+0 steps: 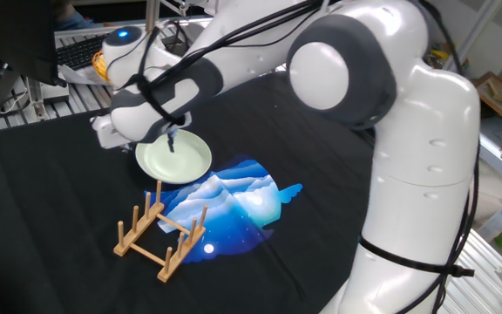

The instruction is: Put the dish on the dish rack

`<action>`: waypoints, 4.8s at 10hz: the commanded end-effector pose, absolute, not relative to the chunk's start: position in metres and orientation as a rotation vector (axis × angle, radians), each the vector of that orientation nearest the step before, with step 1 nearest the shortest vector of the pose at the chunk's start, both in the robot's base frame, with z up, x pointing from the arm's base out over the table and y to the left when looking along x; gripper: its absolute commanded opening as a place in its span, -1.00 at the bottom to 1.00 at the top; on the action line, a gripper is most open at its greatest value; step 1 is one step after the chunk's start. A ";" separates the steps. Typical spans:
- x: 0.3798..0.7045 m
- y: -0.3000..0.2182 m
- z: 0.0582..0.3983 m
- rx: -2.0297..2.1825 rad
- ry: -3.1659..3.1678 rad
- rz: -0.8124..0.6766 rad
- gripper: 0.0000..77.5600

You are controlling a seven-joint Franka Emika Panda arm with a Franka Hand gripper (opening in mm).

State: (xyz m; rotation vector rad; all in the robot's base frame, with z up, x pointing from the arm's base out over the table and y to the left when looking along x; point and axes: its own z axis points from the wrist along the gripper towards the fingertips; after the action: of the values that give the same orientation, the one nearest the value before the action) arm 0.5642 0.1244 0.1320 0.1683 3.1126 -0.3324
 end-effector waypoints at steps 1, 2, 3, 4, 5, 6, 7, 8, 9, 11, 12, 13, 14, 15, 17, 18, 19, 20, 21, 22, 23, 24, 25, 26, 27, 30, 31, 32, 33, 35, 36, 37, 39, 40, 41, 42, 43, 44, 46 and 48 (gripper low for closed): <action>0.571 0.133 0.121 0.227 3.064 -0.445 1.00; 0.573 0.133 0.117 0.237 3.043 -0.476 1.00; 0.574 0.133 0.114 0.247 3.030 -0.490 1.00; 0.574 0.133 0.113 0.249 3.026 -0.504 -0.97; 0.574 0.133 0.113 0.249 3.026 -0.504 -0.97; 0.574 0.133 0.113 0.249 3.026 -0.504 -0.97; 0.574 0.133 0.113 0.249 3.026 -0.504 -0.97; 0.574 0.133 0.113 0.249 3.026 -0.504 -0.97; 0.574 0.133 0.113 0.249 3.026 -0.504 -0.97; 0.574 0.133 0.113 0.249 3.026 -0.504 -0.97; 0.574 0.133 0.113 0.249 3.026 -0.504 -0.97; 0.574 0.133 0.113 0.249 3.026 -0.504 -0.97; 0.574 0.133 0.113 0.249 3.026 -0.504 -0.97; 0.574 0.133 0.113 0.249 3.026 -0.504 -0.97; 0.574 0.133 0.113 0.249 3.026 -0.504 -0.97; 0.574 0.133 0.113 0.249 3.026 -0.504 -0.97; 0.572 0.144 0.110 0.257 2.997 -0.573 -0.97; 0.572 0.145 0.109 0.256 2.997 -0.571 -0.97; 0.571 0.146 0.108 0.260 2.996 -0.570 -0.97; 0.571 0.147 0.107 0.266 2.993 -0.569 -0.97; 0.569 0.150 0.105 0.274 2.990 -0.570 -0.97; 0.569 0.150 0.105 0.274 2.990 -0.570 -0.97; 0.570 0.151 0.104 0.277 2.988 -0.570 -0.97; 0.570 0.152 0.103 0.279 2.987 -0.570 -0.97; 0.571 0.154 0.103 0.281 2.987 -0.572 -0.97; 0.571 0.161 0.102 0.286 2.988 -0.576 -0.97; 0.573 0.163 0.101 0.284 2.991 -0.576 -0.97; 0.573 0.164 0.101 0.287 2.991 -0.575 -0.97; 0.573 0.164 0.101 0.286 2.991 -0.574 -0.97; 0.573 0.164 0.102 0.288 2.990 -0.575 -0.97; 0.576 0.164 0.103 0.289 2.988 -0.582 -0.97; 0.577 0.165 0.103 0.279 2.986 -0.595 -0.97; 0.580 0.165 0.104 0.266 2.988 -0.594 -0.97; 0.581 0.165 0.104 0.266 2.989 -0.595 -0.97; 0.581 0.165 0.104 0.267 2.990 -0.593 -0.97; 0.581 0.165 0.104 0.269 2.991 -0.592 -0.97; 0.581 0.165 0.104 0.271 2.992 -0.587 -0.97; 0.581 0.165 0.105 0.278 2.984 -0.585 -0.97; 0.580 0.166 0.105 0.288 2.987 -0.587 -0.97; 0.580 0.166 0.105 0.311 2.984 -0.592 -0.97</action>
State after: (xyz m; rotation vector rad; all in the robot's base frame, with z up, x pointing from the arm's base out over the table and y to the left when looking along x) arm 0.5792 0.1659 0.1040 0.2914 2.9873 -0.5913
